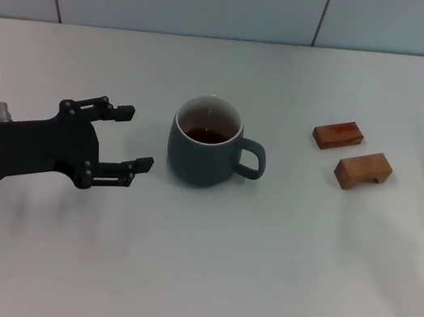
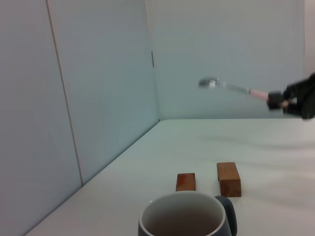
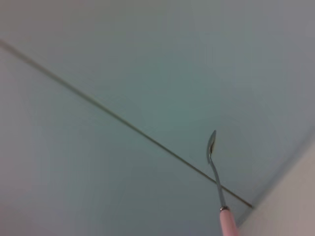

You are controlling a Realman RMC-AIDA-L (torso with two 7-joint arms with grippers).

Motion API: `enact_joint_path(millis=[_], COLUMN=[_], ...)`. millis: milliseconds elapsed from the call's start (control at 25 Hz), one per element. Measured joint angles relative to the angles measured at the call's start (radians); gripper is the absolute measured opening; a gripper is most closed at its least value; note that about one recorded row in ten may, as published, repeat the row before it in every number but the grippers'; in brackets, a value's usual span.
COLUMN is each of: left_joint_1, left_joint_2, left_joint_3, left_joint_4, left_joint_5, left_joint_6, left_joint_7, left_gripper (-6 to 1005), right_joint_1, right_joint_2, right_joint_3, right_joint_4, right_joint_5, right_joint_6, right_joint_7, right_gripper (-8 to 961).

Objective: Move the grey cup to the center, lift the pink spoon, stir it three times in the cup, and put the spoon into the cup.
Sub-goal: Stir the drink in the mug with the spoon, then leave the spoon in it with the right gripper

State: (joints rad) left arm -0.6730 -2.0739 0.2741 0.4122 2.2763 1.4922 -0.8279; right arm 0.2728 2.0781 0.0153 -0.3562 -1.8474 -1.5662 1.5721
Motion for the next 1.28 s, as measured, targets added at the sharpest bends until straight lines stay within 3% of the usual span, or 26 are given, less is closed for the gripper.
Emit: enact_joint_path(millis=[80,120,320,600,800,1040,1280], left_joint_1=[0.000,0.001,0.002,0.000,-0.002,-0.007,-0.010], left_joint_2=[0.000,0.000,0.001,0.000,0.000,0.000,0.000], left_joint_3=[0.000,0.001,0.002,0.002,0.002,0.002,0.002], left_joint_4=[-0.005,-0.006,-0.007,-0.007,-0.007,-0.008,-0.009], left_joint_5=[-0.002,-0.003,-0.008,-0.009,-0.009,-0.011,-0.011], left_joint_6=[0.000,0.000,0.000,-0.004,-0.001,0.001,0.001], left_joint_7=[0.000,0.000,-0.009,-0.011,-0.012,-0.014,-0.014], left_gripper=[820,820,819,819,819,819,819], right_joint_1=[0.009,0.009,0.016,-0.001,0.018,0.124,0.259], right_joint_2=[0.001,0.001,0.009,0.010,0.006,-0.017,-0.033], right_joint_3=[-0.060,-0.060,-0.204,-0.426,-0.582,-0.713,-0.845], right_joint_4=[-0.207,-0.207,-0.605,-1.109,-1.419,-1.620,-1.661], right_joint_5=[-0.006,-0.006,-0.006,-0.038,-0.180,-0.350,-0.439], right_joint_6=[-0.098,-0.098,-0.205,-0.220,-0.267,-0.363,-0.434], right_joint_7=[0.073,0.073,0.271,0.568,0.754,0.933,1.022], right_gripper=[123,123,123,123,123,123,123])
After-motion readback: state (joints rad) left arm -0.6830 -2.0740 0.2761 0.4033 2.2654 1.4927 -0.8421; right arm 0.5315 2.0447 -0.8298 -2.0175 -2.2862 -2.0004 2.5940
